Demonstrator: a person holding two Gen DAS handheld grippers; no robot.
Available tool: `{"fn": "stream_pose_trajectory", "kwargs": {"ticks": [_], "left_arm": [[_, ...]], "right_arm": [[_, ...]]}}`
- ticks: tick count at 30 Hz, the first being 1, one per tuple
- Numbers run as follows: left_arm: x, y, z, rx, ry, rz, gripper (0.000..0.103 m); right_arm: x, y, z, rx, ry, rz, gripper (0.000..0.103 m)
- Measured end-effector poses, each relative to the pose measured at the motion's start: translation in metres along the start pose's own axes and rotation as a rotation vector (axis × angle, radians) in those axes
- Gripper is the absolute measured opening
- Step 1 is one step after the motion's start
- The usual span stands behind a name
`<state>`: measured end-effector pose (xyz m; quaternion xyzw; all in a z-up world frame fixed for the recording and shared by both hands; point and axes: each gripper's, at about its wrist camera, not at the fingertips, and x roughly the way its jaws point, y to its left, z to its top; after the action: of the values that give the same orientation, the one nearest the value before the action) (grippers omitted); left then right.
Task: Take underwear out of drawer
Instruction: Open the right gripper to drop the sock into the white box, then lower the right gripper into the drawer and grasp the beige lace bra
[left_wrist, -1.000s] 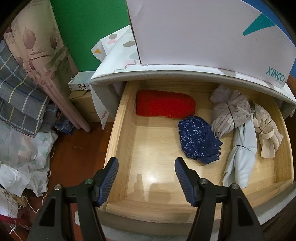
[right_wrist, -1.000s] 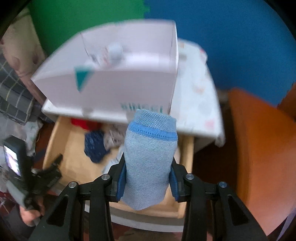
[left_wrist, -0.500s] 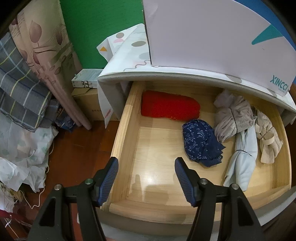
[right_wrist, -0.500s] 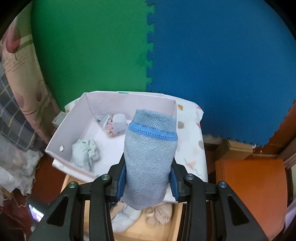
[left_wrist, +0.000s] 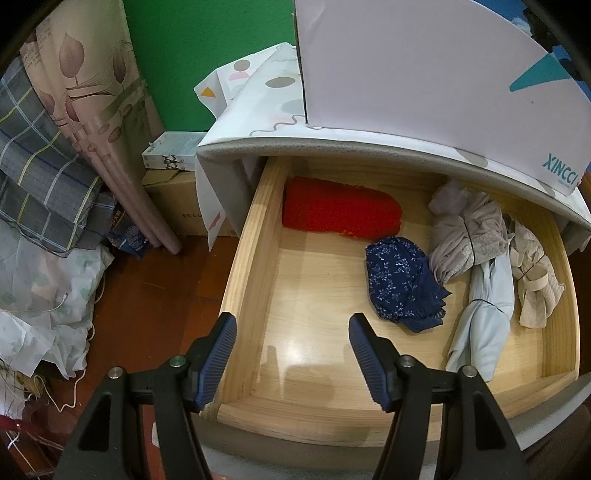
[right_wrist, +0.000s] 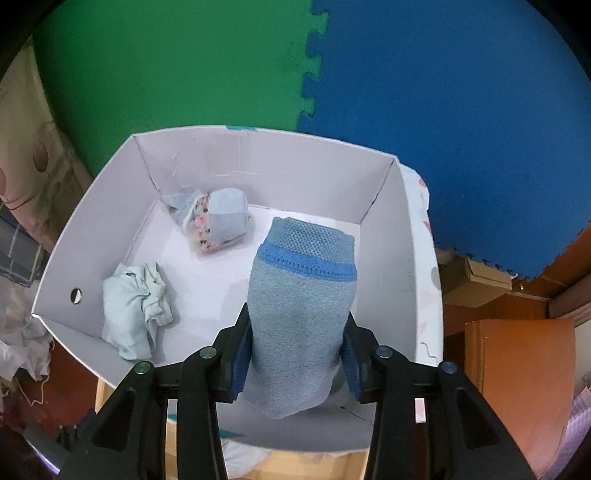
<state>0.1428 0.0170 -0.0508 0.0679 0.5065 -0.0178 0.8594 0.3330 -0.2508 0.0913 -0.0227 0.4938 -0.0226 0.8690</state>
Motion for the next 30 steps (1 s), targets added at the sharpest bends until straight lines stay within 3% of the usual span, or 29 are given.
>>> {"fn": "stream_pose_trajectory", "kwargs": {"ticks": [10, 15, 24, 30], "left_arm": [[0.003, -0.004, -0.001, 0.008, 0.011, 0.008, 0.065], [0.006, -0.005, -0.001, 0.022, 0.027, 0.015, 0.065], [0.008, -0.006, -0.002, 0.03, 0.04, 0.02, 0.065], [0.009, -0.003, -0.002, 0.024, 0.046, 0.02, 0.065]], "right_arm": [[-0.008, -0.002, -0.001, -0.001, 0.008, 0.011, 0.055], [-0.026, -0.003, -0.01, -0.025, 0.024, 0.05, 0.055], [-0.052, -0.019, -0.066, -0.057, 0.064, 0.098, 0.055], [-0.044, -0.03, -0.11, -0.075, 0.107, 0.1, 0.055]]}}
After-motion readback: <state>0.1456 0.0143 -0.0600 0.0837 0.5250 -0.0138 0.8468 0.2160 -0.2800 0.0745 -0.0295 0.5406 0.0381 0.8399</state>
